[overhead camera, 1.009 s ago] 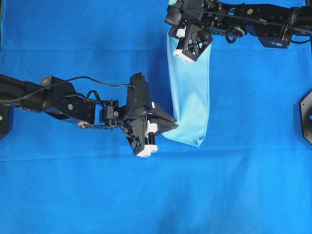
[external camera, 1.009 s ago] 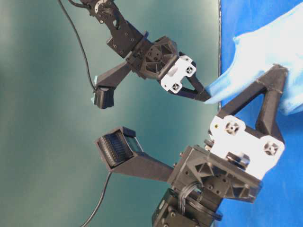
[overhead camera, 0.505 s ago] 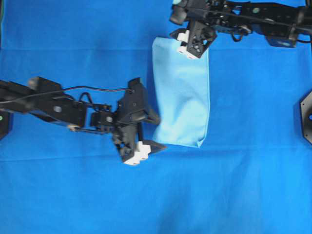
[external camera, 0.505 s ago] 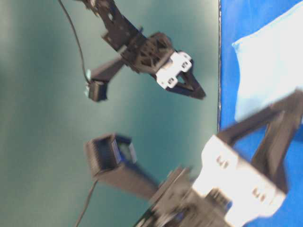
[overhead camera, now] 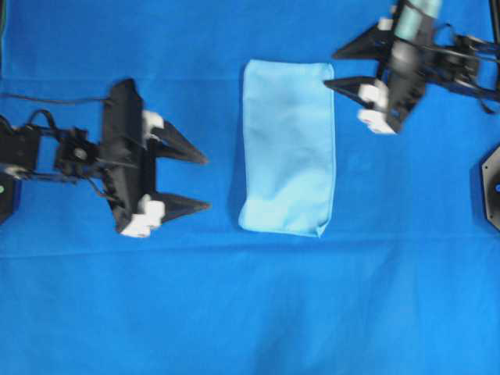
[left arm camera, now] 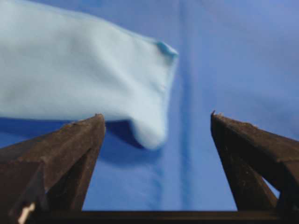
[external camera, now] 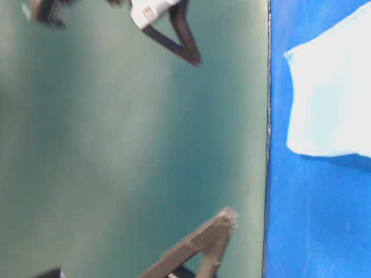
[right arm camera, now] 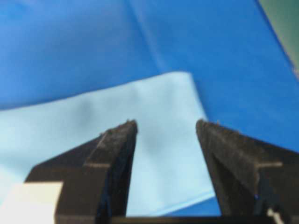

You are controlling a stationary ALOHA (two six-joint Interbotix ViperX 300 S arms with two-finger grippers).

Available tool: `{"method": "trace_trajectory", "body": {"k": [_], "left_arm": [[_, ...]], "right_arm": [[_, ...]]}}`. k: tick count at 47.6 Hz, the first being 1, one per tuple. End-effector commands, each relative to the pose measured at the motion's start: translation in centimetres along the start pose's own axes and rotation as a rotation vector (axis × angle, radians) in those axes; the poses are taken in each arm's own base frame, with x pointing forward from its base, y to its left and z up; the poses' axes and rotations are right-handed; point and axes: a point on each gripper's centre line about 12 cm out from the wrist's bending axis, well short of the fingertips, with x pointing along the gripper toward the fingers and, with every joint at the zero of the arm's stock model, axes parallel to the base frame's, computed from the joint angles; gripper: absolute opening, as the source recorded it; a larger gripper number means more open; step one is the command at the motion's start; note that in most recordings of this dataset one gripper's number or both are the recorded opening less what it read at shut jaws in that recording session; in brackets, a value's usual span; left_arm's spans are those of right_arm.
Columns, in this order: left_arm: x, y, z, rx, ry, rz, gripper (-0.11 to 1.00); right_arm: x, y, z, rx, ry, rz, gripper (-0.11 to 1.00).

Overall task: Fold the light blue towel.
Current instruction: 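Lay the folded towel down, open both grippers and withdraw outward, then move both grippers to the towel's top corners and pinch them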

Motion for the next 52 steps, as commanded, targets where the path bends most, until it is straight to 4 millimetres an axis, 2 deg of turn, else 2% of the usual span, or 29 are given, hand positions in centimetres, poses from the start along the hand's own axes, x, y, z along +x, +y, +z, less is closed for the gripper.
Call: {"method": "trace_trajectory", "body": {"k": [1, 6, 12, 18, 43, 47, 52], "left_arm": [[-1.6, 0.4, 1.3, 0.020, -0.118, -0.005, 0.89], [-3.0, 1.0, 1.2, 0.043, -0.178, 0.003, 0.89], [-4.1, 1.5, 0.5, 0.040, -0.194, 0.014, 0.89], [-4.3, 1.7, 0.3, 0.039, -0.196, 0.018, 0.89], [-3.9, 1.8, 0.5, 0.042, -0.197, 0.023, 0.89], [-3.3, 2.3, 1.0, 0.040, -0.202, 0.042, 0.89], [-1.5, 3.6, 2.1, 0.065, -0.193, 0.088, 0.89]], "right_arm": [[-2.7, 1.3, 0.8, 0.008, -0.112, 0.043, 0.58], [-4.8, 2.4, 0.1, 0.016, -0.167, 0.090, 0.58], [-5.8, 2.9, -1.3, 0.039, -0.172, 0.114, 0.58], [-5.6, 3.0, -2.5, 0.057, -0.167, 0.120, 0.58], [-4.9, 3.1, -2.4, 0.057, -0.165, 0.123, 0.58], [-4.6, 2.8, -2.2, 0.059, -0.163, 0.110, 0.58], [-3.4, 1.3, -2.3, 0.072, -0.128, 0.052, 0.58]]}}
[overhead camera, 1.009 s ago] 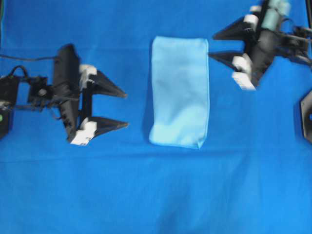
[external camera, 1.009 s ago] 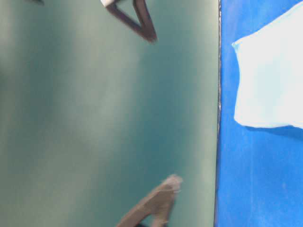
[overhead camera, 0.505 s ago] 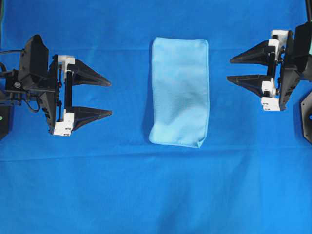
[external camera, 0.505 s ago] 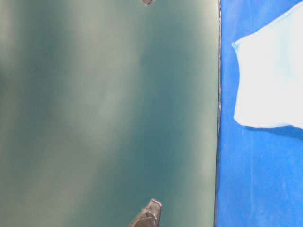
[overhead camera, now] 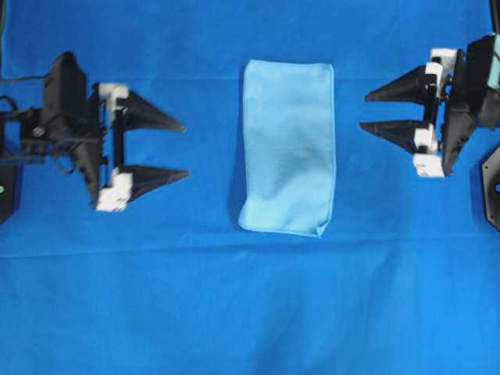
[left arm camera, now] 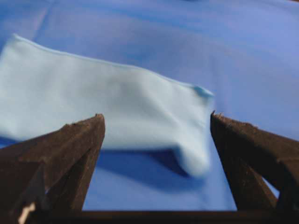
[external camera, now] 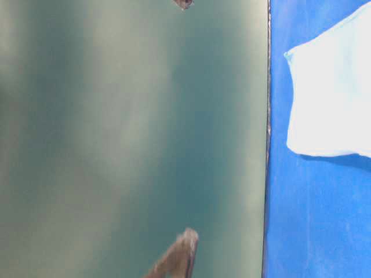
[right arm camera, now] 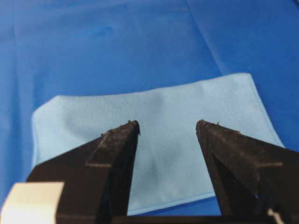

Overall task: Fold the light blue towel.
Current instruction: 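Move both grippers to the towel's top corners and pinch them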

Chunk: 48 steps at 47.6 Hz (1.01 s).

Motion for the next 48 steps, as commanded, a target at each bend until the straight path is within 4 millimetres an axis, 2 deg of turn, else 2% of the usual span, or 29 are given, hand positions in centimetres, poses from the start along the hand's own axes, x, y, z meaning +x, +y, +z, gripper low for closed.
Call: {"method": "trace_trajectory", "body": {"k": [1, 11, 16, 22, 29, 35, 42, 48], "left_arm": [[1.7, 0.8, 1.7, 0.024, -0.028, 0.028, 0.89], [7.1, 4.4, 2.4, 0.096, 0.012, 0.122, 0.89], [9.4, 6.8, 2.0, 0.096, 0.045, 0.173, 0.89], [11.3, 9.5, 1.0, 0.086, 0.084, 0.223, 0.89], [12.9, 12.5, -1.2, 0.069, 0.140, 0.276, 0.89], [13.7, 14.8, -3.7, 0.045, 0.197, 0.314, 0.89], [13.9, 16.4, -5.5, 0.026, 0.236, 0.344, 0.89], [13.9, 17.4, -6.2, 0.016, 0.245, 0.362, 0.89]], "right_arm": [[1.0, -1.4, 0.9, 0.010, -0.002, -0.052, 0.58], [4.1, -5.4, -0.4, -0.002, 0.119, -0.169, 0.58], [5.6, -7.0, -1.2, -0.014, 0.179, -0.200, 0.58], [7.4, -8.9, -2.9, -0.016, 0.253, -0.229, 0.58], [9.4, -10.6, -5.1, -0.004, 0.328, -0.247, 0.58], [10.9, -11.2, -6.4, 0.001, 0.352, -0.241, 0.58], [12.3, -11.6, -7.3, 0.008, 0.356, -0.232, 0.58], [13.1, -12.0, -8.1, 0.014, 0.375, -0.234, 0.58]]}}
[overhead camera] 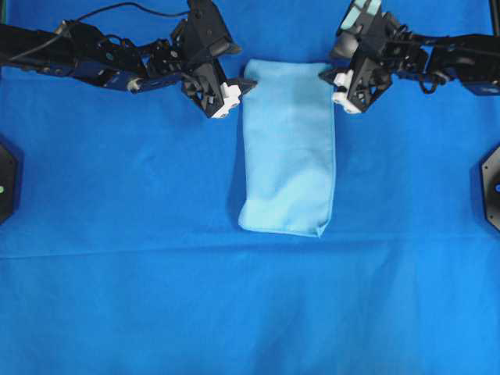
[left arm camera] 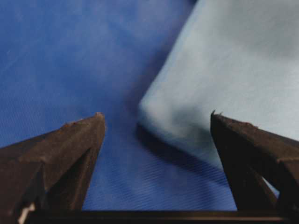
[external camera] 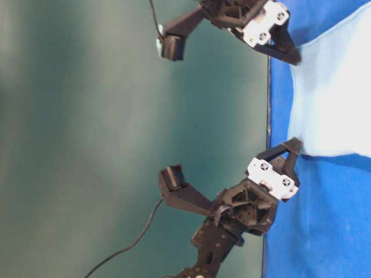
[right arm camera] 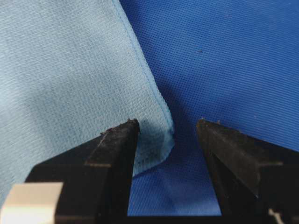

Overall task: Fold the light blue towel.
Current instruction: 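Move both grippers to the towel's top corners and pinch them, then fold the top half down onto the bottom half with both grippers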

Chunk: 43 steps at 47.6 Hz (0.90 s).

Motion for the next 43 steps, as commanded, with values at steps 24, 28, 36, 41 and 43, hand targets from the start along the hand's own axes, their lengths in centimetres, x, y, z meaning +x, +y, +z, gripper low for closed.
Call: {"method": "trace_trajectory", "body": {"k": [24, 28, 36, 41, 43], "left_arm": [[1.5, -0.6, 1.2, 0.069, -0.038, -0.010, 0.15], [1.5, -0.7, 1.2, 0.082, -0.039, -0.011, 0.01], [1.4, -0.2, 1.2, 0.088, -0.039, -0.002, 0.01], [0.9, 0.3, 1.9, 0.087, -0.050, 0.008, 0.01], [0.6, 0.6, 2.4, 0.086, -0.061, 0.014, 0.01]], "right_arm": [[0.8, -0.4, 0.8, 0.011, -0.018, -0.006, 0.03], [0.8, -0.4, 0.8, 0.014, -0.016, -0.006, 0.02], [0.7, -0.4, 0.9, 0.029, -0.023, -0.006, 0.02], [0.2, -0.5, 1.5, 0.028, -0.042, -0.009, 0.02], [-0.1, -0.5, 1.9, 0.029, -0.055, -0.011, 0.02]]}}
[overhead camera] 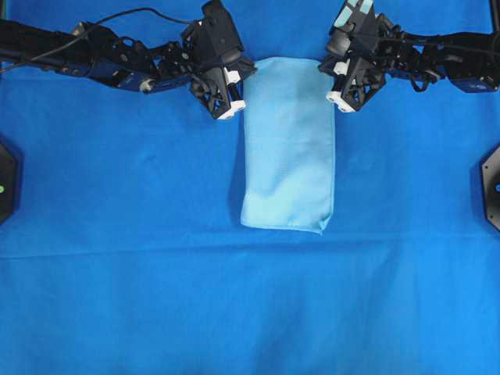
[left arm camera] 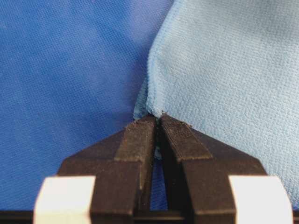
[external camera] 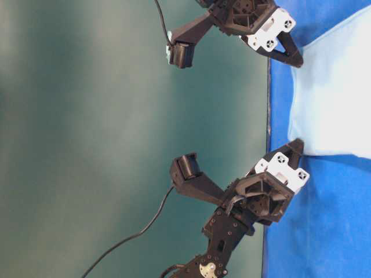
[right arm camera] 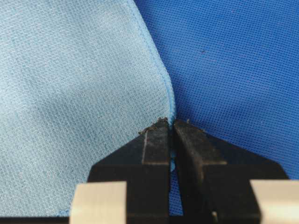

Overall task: Fold the light blue towel.
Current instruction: 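Fold the top half down onto the bottom half with both grippers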

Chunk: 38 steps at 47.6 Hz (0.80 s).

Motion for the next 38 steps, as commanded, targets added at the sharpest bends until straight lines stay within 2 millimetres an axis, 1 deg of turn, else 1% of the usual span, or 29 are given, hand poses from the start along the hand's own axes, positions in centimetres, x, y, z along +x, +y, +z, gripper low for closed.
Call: {"method": "trace_trajectory", "body": {"k": [1, 8, 13, 26, 30, 35, 38], "left_arm": [[-1.2, 1.0, 2.7, -0.003, -0.069, 0.020, 0.01], [-2.5, 1.5, 4.5, 0.040, -0.113, 0.034, 0.01], [-3.0, 1.6, 5.2, 0.053, -0.131, 0.038, 0.01], [-3.3, 1.6, 4.8, 0.047, -0.120, 0.036, 0.01], [-3.8, 1.3, 4.9, 0.057, -0.123, 0.030, 0.01], [-4.7, 0.3, 5.2, 0.069, -0.130, 0.013, 0.01], [-5.4, -0.8, 5.3, 0.085, -0.137, -0.010, 0.01]], "right_arm": [[-1.1, -0.2, 2.0, 0.004, -0.069, -0.008, 0.02], [-2.5, -0.3, 3.5, 0.001, -0.119, -0.015, 0.02], [-3.1, -0.4, 4.0, -0.002, -0.133, -0.019, 0.02], [-3.3, -0.4, 3.9, -0.002, -0.124, -0.022, 0.02], [-3.7, -0.3, 3.9, -0.003, -0.113, -0.022, 0.02], [-4.5, 0.6, 3.9, -0.019, -0.101, -0.012, 0.02], [-5.3, 1.5, 4.0, -0.032, -0.095, 0.004, 0.02]]}}
